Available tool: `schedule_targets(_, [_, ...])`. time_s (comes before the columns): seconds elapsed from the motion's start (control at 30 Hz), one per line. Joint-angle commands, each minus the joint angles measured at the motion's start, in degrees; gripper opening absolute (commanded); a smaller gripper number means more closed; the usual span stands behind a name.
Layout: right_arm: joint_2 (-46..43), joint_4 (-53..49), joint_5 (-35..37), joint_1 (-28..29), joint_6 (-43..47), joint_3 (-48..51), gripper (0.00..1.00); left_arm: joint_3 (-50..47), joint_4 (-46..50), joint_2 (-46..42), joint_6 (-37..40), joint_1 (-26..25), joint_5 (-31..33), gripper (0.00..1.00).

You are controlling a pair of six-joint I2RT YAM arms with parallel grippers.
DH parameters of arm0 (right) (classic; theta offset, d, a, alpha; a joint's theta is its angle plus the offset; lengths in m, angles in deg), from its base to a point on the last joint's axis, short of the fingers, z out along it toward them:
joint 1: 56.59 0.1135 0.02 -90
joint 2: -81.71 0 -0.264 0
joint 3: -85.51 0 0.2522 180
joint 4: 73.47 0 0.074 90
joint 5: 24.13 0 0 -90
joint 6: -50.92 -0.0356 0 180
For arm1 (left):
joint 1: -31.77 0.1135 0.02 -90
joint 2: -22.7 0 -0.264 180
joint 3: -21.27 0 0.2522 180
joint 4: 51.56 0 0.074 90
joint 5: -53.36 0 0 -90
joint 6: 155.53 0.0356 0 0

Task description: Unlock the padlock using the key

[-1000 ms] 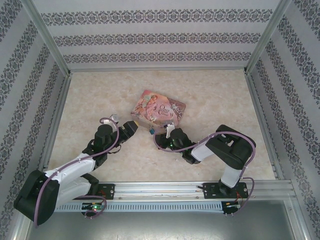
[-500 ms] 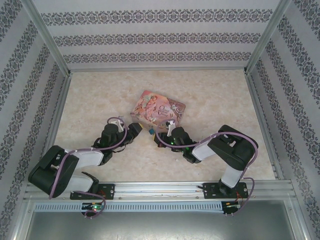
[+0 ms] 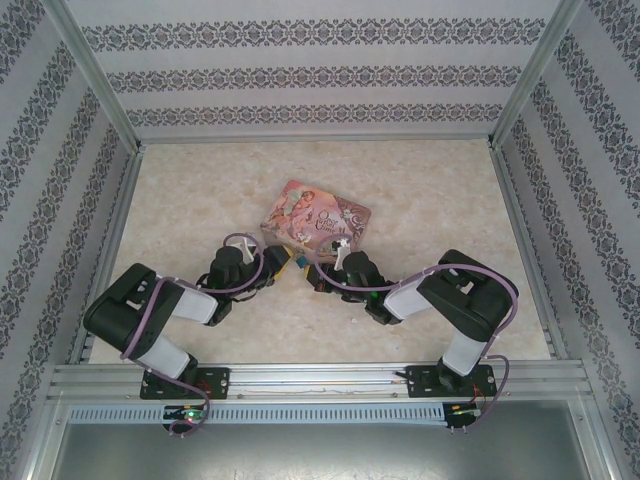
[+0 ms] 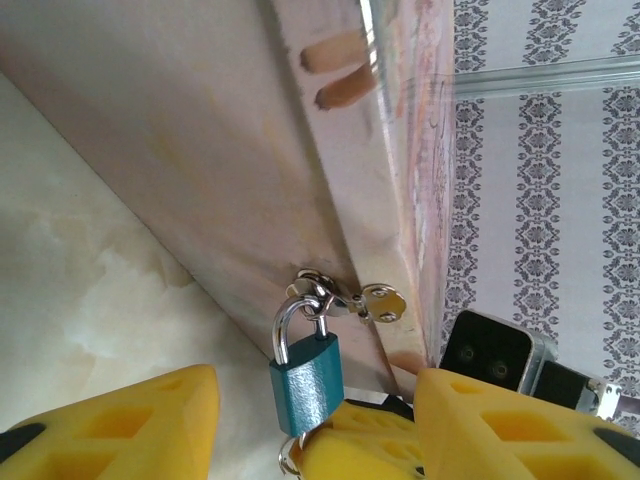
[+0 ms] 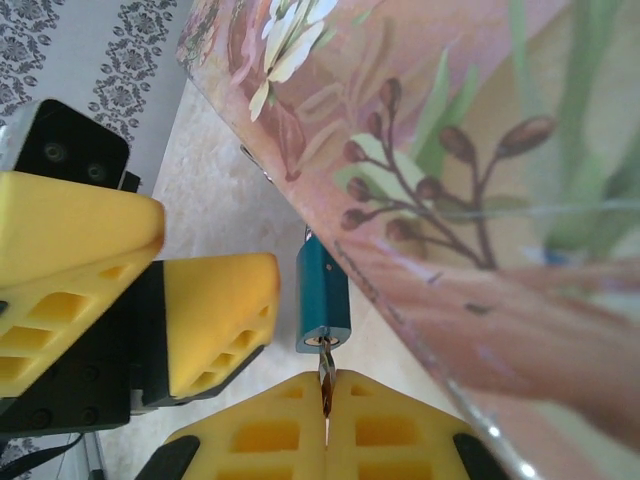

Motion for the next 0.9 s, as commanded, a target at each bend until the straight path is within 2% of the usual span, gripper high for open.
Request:
schedule_targets(0.0, [-0.30,2.74,-1.80,-0.45,-0.46,-2.22,0.00,1.31,-10.10,3.84,-3.14,-0.66,-1.50,0.53])
schedule_targets(0.27, [-0.30,2.30,-1.87,-0.53,-0.37,-2.65,0.00,2.16,-23.24,14.52,-9.15,-1.36,-2.09,0.47])
schedule_targets(0.5, [-0.47,1.86,-1.84,-0.62,-0.79,-3.33,0.00,4.22,-23.18,16.74,-9.97,-2.63,-2.62,0.45])
schedule_targets(0.73, [-0.99,1.68,-1.37,-0.64,-1.42,-3.24,0.00,4.32,-23.16,17.03,-9.98,-2.77,-2.47,0.37])
schedule_targets(0.87, [-1.59,1.68,-0.95,-0.62,-1.45,-2.76,0.00,4.49,-22.64,16.90,-9.77,-2.78,-2.65,0.28])
